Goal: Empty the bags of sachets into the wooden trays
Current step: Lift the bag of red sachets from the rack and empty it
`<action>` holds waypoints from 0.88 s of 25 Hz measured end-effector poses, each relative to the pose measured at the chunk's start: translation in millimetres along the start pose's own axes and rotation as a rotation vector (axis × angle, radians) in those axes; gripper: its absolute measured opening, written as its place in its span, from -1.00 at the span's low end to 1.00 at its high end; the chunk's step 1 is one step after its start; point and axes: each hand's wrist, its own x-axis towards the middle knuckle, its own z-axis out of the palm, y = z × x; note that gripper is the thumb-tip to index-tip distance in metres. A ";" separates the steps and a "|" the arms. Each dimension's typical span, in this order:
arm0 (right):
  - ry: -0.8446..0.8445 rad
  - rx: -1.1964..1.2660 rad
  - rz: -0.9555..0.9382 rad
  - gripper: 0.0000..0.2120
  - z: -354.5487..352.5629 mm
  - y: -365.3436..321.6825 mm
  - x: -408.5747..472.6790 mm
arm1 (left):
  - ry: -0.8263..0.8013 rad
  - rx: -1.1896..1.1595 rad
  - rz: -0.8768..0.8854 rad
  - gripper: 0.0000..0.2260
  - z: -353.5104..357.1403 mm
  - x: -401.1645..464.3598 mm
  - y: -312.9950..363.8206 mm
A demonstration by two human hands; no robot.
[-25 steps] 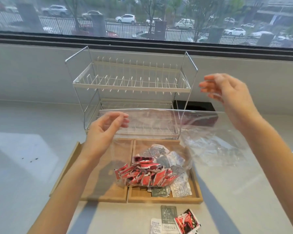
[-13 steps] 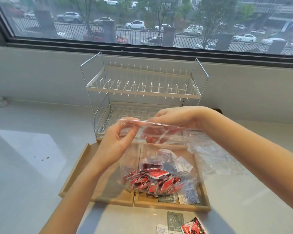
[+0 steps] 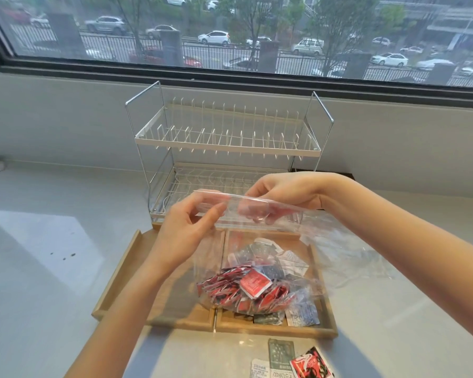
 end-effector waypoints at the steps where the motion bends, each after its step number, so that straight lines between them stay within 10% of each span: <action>1: 0.033 0.013 -0.020 -0.73 -1.5 -0.1 -1.8 | 0.012 0.001 -0.012 -0.89 0.3 0.3 0.1; 9: 0.255 0.237 -0.192 -0.79 -22.6 -2.2 -29.3 | 0.071 -0.010 -0.048 -0.87 -1.2 -1.6 -0.1; 17: 0.067 -0.208 0.098 -0.60 -11.4 21.7 -46.2 | 0.074 -0.008 -0.032 -0.86 4.2 0.7 5.6; 22: -0.025 0.010 0.057 -0.70 -12.4 31.3 -48.0 | 0.081 -0.023 -0.025 -0.83 6.8 1.7 7.0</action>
